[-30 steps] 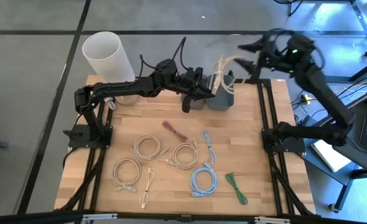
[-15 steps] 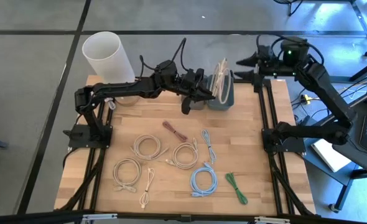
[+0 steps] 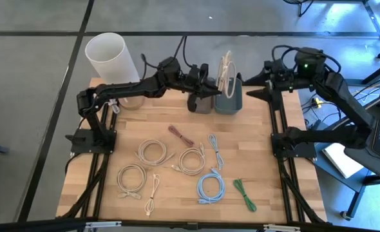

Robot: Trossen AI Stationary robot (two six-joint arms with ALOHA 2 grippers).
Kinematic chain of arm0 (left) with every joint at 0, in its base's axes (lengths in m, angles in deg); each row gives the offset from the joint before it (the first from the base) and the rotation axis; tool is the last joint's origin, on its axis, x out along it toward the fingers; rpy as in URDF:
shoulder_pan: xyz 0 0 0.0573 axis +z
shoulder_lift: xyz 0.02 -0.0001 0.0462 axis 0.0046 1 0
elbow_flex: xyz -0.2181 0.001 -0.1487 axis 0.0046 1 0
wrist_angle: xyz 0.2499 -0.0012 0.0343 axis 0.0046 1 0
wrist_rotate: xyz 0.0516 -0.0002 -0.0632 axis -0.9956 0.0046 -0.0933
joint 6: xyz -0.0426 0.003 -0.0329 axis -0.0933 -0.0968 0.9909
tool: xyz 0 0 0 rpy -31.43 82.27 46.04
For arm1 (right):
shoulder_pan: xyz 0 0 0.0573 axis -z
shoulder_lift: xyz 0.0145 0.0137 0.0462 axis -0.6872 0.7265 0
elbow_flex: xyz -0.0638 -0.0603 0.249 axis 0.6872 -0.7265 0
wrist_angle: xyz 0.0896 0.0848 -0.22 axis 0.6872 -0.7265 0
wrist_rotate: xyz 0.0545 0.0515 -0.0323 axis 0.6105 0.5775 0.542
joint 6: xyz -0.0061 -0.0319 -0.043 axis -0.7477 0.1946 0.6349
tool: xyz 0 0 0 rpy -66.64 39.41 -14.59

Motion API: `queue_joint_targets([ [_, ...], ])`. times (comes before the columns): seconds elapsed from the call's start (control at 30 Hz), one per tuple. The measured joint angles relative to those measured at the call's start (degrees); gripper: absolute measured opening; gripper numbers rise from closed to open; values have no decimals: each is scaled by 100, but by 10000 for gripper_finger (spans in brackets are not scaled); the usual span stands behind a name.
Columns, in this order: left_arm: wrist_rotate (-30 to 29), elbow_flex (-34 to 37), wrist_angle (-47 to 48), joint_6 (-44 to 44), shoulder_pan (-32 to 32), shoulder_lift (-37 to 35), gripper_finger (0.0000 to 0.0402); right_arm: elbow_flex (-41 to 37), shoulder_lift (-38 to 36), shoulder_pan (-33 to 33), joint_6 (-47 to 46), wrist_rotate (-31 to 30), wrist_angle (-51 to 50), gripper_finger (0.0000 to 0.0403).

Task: Pick & Place USB Port
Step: Put the light brown HDMI cable into the blue bin

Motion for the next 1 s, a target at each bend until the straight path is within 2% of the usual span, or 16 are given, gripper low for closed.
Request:
queue_joint_targets([
  [0.13, 32, 0, -88, 82, 36, -2, 8, -246, 36, -237, 126, -394, 122, 260],
  [0.47, 354, -153, -237, 361, 66, -2, 7, -1346, 38, -375, 117, -413, 1417, 260],
  [0.77, 354, -328, -146, 352, 70, -2, 7, -1386, 85, -375, 119, -415, 2195, 260],
  [1.0, 342, -328, -63, 305, 55, -2, 7, -1386, 438, -392, 38, -235, 2429, 260],
])
